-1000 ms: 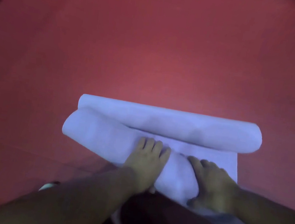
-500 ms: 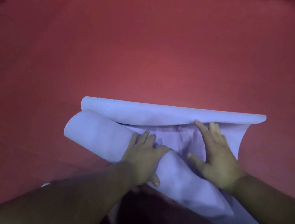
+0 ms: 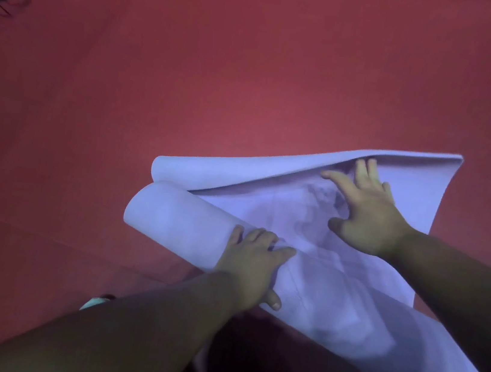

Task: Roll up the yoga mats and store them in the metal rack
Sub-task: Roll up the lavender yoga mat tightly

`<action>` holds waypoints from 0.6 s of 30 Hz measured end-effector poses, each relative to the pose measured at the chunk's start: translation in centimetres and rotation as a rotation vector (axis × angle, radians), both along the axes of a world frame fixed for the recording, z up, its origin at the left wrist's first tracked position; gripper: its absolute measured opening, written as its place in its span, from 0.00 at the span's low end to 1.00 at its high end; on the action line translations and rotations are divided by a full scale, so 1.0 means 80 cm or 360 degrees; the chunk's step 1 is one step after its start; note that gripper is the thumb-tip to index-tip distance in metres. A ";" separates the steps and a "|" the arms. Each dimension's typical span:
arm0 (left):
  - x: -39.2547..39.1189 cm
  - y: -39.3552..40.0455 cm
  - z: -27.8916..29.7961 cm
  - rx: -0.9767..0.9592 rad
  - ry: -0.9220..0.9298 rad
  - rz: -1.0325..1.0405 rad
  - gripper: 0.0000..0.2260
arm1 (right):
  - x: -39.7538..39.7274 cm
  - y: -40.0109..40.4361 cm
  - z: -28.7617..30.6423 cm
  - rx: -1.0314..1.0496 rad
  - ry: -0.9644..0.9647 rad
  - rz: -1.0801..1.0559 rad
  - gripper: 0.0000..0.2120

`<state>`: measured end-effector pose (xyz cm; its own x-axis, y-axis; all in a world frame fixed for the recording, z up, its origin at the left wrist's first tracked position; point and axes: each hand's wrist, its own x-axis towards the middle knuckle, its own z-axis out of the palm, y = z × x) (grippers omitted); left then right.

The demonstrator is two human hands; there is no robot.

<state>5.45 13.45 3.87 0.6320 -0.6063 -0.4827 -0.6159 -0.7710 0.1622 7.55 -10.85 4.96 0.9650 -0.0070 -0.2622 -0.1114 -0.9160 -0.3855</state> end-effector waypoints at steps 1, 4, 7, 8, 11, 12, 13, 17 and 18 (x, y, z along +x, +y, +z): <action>0.002 -0.002 0.000 0.0004 0.0008 -0.0003 0.44 | 0.001 0.002 -0.003 -0.0072 0.0090 -0.0025 0.41; 0.005 -0.004 -0.001 0.0013 0.0035 -0.0008 0.44 | 0.007 0.007 -0.004 -0.0439 0.0339 0.0038 0.39; 0.007 -0.004 -0.002 0.0004 0.0041 -0.0014 0.44 | 0.016 0.018 0.000 -0.0783 0.0486 0.0095 0.36; 0.008 -0.004 -0.002 -0.0001 0.0038 -0.0016 0.44 | 0.018 0.023 0.002 -0.0931 0.0451 0.0131 0.34; 0.010 -0.004 -0.002 0.0002 0.0046 -0.0024 0.44 | 0.025 0.034 0.012 -0.1260 0.0272 0.0362 0.26; 0.011 -0.005 -0.002 0.0001 0.0051 -0.0023 0.44 | 0.027 0.039 0.014 -0.1287 0.0238 0.0434 0.24; 0.012 -0.005 -0.001 -0.0006 0.0053 -0.0018 0.44 | 0.029 0.047 0.015 -0.1260 0.0227 0.0509 0.22; 0.016 -0.008 -0.001 -0.0016 0.0081 -0.0030 0.44 | 0.029 0.083 0.007 -0.0677 0.0334 0.0656 0.36; 0.018 -0.009 -0.001 -0.0019 0.0089 -0.0035 0.44 | 0.033 0.089 0.007 -0.0439 0.0328 0.0526 0.39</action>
<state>6.87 12.75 3.76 0.5906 -0.6258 -0.5094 -0.6223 -0.7551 0.2063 10.20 -3.74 5.54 0.8555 0.1952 -0.4797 0.1546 -0.9803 -0.1232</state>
